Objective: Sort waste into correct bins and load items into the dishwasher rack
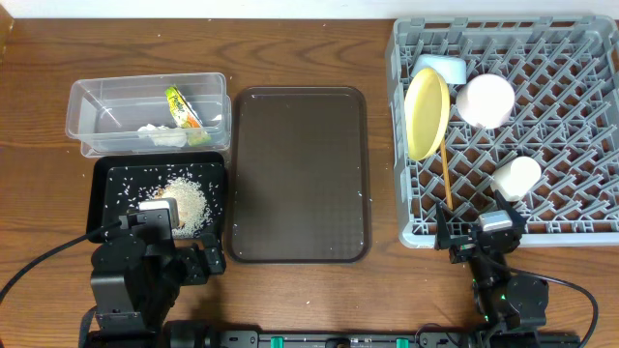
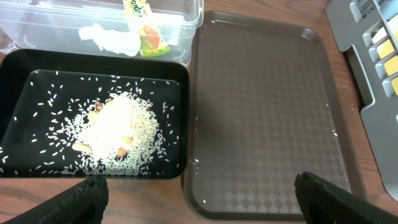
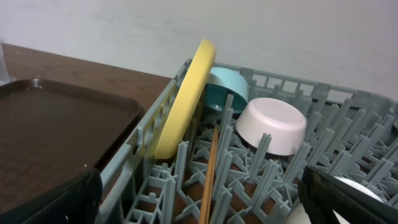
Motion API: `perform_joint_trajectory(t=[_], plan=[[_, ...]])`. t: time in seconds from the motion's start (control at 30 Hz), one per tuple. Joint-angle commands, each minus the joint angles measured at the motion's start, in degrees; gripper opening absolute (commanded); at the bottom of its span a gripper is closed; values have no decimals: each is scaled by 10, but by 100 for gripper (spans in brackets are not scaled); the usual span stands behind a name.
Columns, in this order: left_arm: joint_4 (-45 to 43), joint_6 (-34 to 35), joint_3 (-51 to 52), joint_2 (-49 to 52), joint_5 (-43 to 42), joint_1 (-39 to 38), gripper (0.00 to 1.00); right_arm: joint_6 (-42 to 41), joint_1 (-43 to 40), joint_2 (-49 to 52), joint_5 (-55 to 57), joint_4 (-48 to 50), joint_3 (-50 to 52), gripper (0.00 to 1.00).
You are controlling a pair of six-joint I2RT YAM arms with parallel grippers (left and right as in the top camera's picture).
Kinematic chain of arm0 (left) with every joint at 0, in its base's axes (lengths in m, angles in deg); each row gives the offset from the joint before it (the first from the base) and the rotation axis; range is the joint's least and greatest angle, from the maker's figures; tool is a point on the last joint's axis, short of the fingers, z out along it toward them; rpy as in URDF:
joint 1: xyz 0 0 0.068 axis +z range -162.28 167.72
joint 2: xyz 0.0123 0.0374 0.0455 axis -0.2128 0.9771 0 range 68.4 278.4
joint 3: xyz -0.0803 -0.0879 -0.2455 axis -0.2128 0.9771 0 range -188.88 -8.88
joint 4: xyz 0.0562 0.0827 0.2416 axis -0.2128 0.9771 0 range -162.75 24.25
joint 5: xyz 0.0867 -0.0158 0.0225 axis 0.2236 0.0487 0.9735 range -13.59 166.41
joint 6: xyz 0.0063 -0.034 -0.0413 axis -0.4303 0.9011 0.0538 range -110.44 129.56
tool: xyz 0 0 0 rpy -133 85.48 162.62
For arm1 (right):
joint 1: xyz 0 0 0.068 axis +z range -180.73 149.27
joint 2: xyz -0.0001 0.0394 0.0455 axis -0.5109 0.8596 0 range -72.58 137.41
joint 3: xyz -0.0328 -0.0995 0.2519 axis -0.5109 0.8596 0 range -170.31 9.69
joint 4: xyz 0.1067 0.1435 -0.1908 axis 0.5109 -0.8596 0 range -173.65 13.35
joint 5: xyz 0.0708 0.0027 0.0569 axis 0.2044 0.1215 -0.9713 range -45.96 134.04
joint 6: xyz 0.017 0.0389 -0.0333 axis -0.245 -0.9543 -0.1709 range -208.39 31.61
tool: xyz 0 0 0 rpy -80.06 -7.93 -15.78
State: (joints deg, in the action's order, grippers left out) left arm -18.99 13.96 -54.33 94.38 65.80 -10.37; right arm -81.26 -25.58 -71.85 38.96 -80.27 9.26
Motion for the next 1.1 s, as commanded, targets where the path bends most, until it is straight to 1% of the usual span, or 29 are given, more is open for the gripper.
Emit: perform_joint_trajectory(t=[0.0, 0.83, 0.93, 1.07], plan=[[-1, -7, 0, -1, -5, -1, 98, 11, -4, -3, -7, -1, 1, 99], [-1, -8, 5, -5, -1, -2, 98, 11, -4, -3, -7, -1, 1, 99], [-29, -8, 29, -19, 5, -2, 98, 11, -4, -3, -8, -1, 1, 99], [-108, -8, 102, -80, 12, -2, 98, 11, -4, -3, -7, -1, 1, 99]])
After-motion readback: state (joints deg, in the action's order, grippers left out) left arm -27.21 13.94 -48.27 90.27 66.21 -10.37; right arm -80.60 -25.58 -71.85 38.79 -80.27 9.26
